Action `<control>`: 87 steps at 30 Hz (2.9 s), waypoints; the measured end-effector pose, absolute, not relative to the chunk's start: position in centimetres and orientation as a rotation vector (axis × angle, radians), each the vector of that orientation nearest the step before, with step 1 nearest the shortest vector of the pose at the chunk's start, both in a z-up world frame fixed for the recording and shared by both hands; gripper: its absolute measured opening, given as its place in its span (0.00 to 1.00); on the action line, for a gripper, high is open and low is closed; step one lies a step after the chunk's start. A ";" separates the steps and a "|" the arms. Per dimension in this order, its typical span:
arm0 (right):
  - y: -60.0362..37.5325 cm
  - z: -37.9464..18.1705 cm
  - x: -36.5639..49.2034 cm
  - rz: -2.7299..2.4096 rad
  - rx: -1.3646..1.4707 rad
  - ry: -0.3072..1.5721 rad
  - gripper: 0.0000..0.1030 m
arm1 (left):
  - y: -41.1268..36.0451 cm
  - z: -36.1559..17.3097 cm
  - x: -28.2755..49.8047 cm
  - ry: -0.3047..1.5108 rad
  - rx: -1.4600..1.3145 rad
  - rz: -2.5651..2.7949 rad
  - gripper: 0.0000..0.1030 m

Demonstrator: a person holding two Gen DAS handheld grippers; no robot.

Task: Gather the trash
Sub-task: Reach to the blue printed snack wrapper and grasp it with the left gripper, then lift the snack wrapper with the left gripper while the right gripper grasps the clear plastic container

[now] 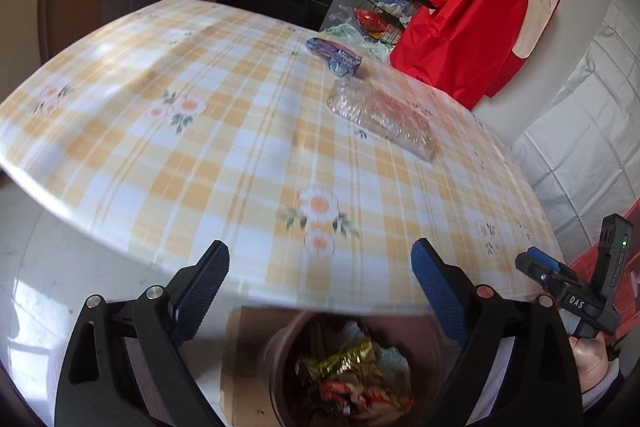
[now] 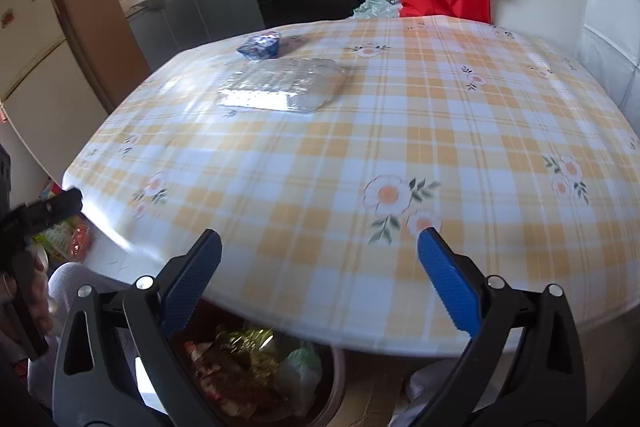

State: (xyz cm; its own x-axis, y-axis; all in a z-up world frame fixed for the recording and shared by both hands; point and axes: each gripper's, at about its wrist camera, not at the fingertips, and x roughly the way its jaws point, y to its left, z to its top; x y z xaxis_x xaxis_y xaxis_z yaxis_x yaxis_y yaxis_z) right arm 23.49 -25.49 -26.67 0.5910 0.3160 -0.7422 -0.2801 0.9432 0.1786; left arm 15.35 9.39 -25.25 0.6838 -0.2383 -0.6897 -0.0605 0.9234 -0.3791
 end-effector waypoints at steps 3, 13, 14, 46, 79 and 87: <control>-25.5 -27.0 25.7 0.340 0.042 0.878 0.94 | 9.4 -25.0 19.0 0.812 -0.373 -0.120 0.87; -24.6 -27.7 35.1 0.364 0.036 0.880 0.94 | 9.8 -25.3 35.8 0.834 -0.384 -0.172 0.74; -24.4 -27.7 36.0 0.366 0.032 0.879 0.94 | 9.8 -25.6 37.1 0.839 -0.392 -0.171 0.70; -14.9 -28.8 49.9 0.536 -0.119 1.020 0.95 | 13.7 -27.9 43.1 0.932 -0.431 -0.299 0.10; -24.6 -29.3 23.9 0.326 -0.051 1.121 0.94 | 5.3 -28.0 19.8 1.037 -0.343 -0.449 0.09; -17.8 -29.1 18.5 0.439 -0.509 0.964 0.94 | 6.2 -27.8 19.6 1.007 -0.405 -0.380 0.06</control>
